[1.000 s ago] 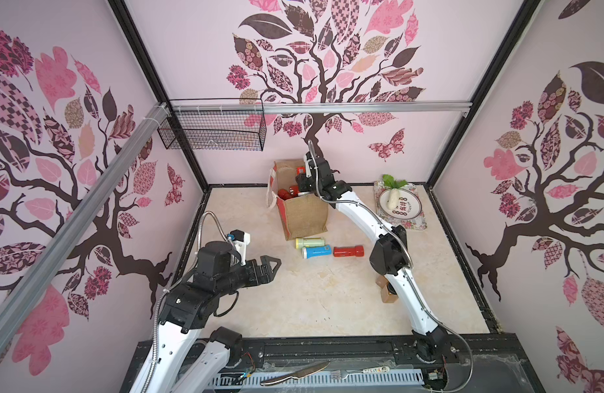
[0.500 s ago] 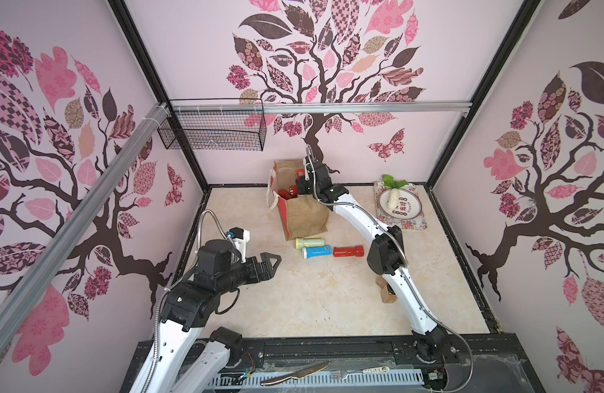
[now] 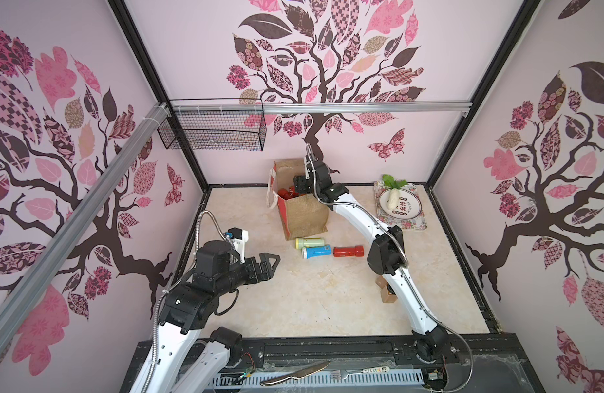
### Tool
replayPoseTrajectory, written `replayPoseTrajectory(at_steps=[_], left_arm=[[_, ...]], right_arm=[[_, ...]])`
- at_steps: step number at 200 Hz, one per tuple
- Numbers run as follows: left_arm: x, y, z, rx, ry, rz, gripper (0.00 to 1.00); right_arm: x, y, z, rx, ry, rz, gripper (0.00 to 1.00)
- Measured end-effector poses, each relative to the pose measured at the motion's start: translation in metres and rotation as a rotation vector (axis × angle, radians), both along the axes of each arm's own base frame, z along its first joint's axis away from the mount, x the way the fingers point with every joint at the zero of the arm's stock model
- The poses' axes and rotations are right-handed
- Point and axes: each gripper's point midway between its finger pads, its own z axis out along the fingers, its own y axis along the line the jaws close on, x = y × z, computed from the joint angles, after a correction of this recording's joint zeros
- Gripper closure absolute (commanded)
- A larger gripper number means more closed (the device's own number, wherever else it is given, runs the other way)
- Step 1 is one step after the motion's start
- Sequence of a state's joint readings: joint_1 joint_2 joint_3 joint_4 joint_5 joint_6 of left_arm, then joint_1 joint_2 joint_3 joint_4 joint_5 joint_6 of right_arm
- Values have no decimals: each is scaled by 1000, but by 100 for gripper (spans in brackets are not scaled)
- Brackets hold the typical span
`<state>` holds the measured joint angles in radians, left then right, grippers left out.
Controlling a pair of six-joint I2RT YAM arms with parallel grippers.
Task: Put the flashlights into the tote bags
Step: Place the flashlight in the canvas bag, then pick up the flashlight from the center of the board.
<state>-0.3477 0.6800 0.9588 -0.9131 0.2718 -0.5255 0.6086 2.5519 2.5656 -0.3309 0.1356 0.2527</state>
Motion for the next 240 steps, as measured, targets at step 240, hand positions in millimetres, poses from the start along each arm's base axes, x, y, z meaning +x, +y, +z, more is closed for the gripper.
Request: replayPoseTrajectory(at_steps=[240], left_arm=[[18, -61, -42, 91, 101, -124, 2]], right_arm=[[-254, -150, 106, -51, 176, 189, 0]])
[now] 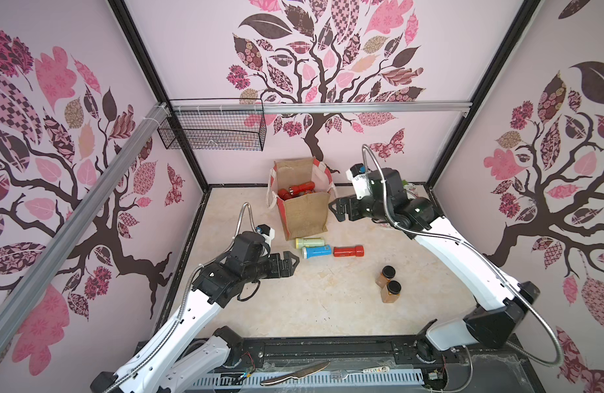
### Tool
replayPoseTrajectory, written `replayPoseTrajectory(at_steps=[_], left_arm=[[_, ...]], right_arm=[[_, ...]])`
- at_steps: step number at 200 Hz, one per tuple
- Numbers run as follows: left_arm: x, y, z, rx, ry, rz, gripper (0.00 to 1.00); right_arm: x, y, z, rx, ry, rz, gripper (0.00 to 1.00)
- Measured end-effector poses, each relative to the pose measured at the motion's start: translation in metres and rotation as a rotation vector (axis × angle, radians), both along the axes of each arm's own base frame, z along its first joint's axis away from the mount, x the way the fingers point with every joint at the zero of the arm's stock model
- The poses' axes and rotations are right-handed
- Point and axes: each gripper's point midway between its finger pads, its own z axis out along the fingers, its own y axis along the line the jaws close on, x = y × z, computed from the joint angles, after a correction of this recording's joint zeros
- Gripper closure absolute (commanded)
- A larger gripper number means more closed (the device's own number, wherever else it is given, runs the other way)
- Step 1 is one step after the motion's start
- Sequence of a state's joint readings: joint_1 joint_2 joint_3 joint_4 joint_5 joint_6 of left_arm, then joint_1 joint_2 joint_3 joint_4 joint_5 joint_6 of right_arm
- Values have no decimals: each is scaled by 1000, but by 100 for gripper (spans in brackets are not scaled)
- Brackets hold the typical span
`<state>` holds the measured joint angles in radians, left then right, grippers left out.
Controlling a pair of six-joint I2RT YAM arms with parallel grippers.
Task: Put the flashlights into the tote bags
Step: Pick up the flashlight from the center of the board.
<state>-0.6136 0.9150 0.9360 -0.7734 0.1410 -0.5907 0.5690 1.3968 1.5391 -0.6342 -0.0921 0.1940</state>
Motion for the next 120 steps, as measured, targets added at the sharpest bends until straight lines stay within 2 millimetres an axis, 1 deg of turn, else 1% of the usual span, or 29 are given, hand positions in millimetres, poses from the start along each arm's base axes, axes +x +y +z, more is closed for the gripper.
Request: replayPoseTrajectory(at_steps=[14, 22, 48, 70, 90, 120], left_arm=[[1, -12, -8, 26, 12, -19, 2], [1, -19, -15, 44, 22, -31, 2], [5, -37, -33, 96, 61, -58, 3], [14, -47, -35, 106, 59, -67, 4], [22, -56, -31, 106, 42, -79, 8], [33, -73, -31, 98, 37, -121, 8]], right_arm=[[-12, -20, -14, -17, 18, -19, 0], [-20, -27, -22, -25, 28, -23, 0], [-49, -43, -47, -34, 63, -16, 0], [-69, -54, -63, -20, 91, -23, 0], [-74, -69, -75, -16, 116, -64, 0], [-72, -96, -87, -19, 149, -158, 0]])
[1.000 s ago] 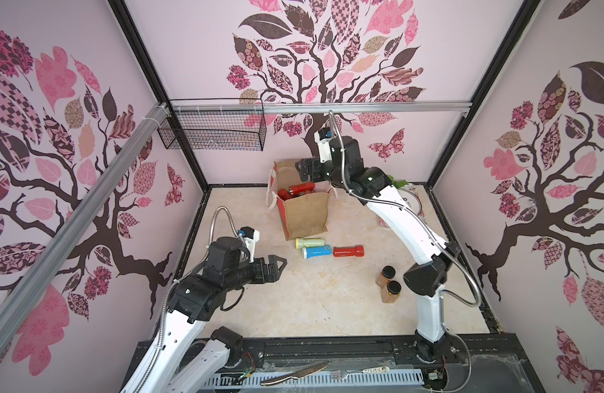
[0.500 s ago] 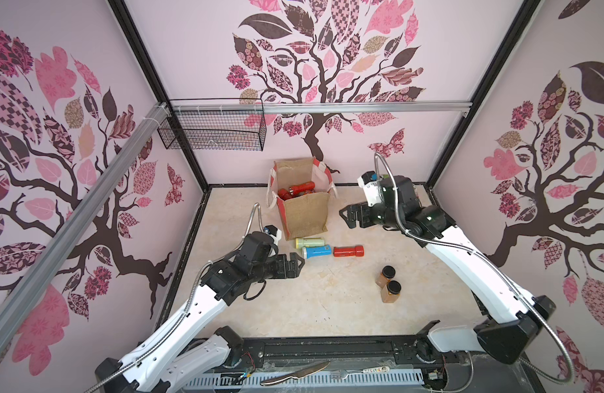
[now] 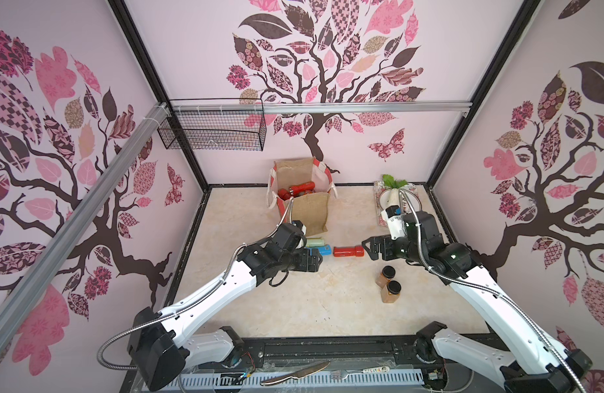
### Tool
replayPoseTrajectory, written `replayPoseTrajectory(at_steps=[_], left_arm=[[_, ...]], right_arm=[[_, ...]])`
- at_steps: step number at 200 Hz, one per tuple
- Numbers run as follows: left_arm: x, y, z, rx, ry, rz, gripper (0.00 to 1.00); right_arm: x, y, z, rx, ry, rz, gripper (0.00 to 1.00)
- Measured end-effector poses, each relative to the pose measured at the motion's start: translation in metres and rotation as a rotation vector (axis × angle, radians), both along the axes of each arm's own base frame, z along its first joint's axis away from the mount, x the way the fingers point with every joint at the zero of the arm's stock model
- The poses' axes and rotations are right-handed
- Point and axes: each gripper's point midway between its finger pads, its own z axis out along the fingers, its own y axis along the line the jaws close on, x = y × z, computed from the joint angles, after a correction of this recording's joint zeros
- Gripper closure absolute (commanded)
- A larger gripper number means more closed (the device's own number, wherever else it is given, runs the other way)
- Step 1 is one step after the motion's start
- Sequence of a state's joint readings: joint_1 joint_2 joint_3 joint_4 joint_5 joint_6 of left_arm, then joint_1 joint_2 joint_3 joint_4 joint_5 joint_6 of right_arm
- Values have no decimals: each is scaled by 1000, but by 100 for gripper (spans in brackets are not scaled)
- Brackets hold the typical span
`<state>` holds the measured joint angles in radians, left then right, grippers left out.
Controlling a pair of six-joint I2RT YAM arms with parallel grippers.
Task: Put the flashlights into the tote bags
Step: Pick up the flashlight from the center of the board.
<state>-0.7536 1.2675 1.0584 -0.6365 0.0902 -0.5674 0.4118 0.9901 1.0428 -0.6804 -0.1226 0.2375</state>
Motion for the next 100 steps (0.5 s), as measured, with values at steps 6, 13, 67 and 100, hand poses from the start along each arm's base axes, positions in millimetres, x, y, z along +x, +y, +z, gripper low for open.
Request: replayPoseTrajectory(at_steps=[6, 13, 67, 100], left_arm=[[2, -3, -1, -1, 2, -6, 9], [4, -6, -3, 2, 3, -13, 8], [27, -39, -9, 17, 13, -92, 9], [44, -61, -15, 20, 6, -140, 9]], right_arm=[[0, -5, -2, 1, 3, -16, 0], [-1, -10, -3, 0, 5, -30, 0], [-7, -15, -1, 16, 6, -39, 0], [-19, -14, -4, 30, 14, -10, 0]])
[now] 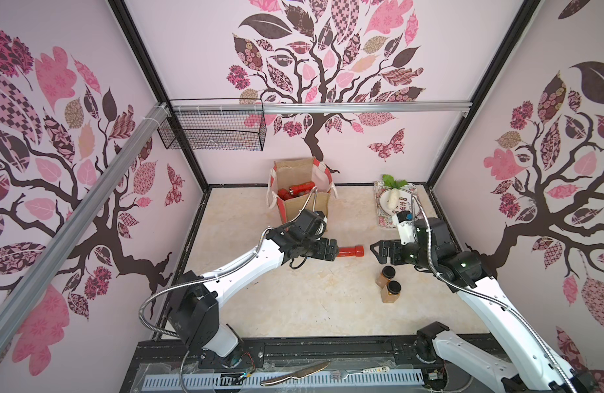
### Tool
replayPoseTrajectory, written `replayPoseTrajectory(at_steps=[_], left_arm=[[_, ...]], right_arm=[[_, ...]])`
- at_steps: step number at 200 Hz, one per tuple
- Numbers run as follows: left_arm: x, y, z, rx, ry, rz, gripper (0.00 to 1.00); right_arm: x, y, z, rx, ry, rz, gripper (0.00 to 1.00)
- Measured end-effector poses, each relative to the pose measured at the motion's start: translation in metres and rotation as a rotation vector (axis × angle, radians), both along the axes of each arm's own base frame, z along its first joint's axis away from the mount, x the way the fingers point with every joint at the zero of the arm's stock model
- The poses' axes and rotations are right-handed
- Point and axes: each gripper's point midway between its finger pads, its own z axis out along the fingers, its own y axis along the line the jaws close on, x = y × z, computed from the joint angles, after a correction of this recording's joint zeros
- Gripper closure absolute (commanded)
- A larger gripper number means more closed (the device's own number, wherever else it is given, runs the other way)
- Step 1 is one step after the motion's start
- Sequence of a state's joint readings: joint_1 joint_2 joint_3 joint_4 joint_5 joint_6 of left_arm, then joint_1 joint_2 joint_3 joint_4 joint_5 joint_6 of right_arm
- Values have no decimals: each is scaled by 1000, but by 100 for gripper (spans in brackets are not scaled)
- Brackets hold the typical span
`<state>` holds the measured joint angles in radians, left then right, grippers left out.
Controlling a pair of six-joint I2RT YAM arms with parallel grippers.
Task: Put the flashlights into the tote bags
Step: Pick up the flashlight from the center of the board.
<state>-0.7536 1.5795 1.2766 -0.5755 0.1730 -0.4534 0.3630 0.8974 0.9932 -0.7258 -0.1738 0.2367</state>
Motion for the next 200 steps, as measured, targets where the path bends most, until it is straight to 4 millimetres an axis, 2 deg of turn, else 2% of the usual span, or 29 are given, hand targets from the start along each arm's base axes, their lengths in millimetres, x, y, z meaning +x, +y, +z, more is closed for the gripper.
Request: replayPoseTrajectory(at_steps=[42, 71, 123, 169, 200], left_arm=[[19, -28, -21, 16, 23, -62, 9], [31, -42, -35, 25, 34, -110, 9], [51, -55, -44, 11, 26, -174, 10], [62, -67, -76, 50, 27, -249, 10], [69, -74, -87, 69, 7, -294, 10]], right_arm=[[-13, 0, 9, 21, -36, 26, 0], [-17, 0, -1, 31, -16, 24, 0], [-15, 2, -11, 42, 40, 6, 0], [-7, 3, -9, 40, 82, -18, 0], [-6, 1, -3, 46, 94, -44, 0]])
